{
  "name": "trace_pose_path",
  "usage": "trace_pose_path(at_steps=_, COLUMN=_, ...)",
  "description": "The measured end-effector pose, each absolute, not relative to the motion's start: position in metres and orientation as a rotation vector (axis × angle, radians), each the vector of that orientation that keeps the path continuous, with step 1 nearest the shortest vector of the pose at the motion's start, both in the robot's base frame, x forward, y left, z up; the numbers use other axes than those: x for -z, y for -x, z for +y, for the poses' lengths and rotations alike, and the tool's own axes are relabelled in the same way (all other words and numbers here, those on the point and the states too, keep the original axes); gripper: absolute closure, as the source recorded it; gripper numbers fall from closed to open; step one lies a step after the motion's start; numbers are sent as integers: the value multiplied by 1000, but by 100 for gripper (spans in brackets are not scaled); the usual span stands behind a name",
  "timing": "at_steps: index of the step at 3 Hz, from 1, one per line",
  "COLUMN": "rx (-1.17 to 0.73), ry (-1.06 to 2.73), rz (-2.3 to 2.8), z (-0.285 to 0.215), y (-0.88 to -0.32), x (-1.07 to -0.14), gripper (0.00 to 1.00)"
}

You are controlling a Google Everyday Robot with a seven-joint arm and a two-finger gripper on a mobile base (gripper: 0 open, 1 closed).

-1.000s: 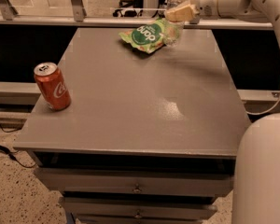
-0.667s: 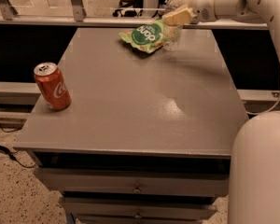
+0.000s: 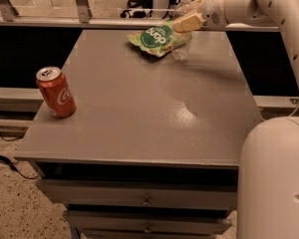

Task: Move water bottle near green rice chip bag

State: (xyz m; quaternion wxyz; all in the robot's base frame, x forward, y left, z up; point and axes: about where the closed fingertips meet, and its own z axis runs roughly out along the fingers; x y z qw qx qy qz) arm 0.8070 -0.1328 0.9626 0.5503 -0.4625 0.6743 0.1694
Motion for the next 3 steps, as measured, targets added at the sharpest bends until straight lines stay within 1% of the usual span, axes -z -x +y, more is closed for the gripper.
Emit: trace_pose_path(at_steps=3, rx=-438, ry=1101, rz=1620, z=-127, y=-808, x=-953, gripper=15)
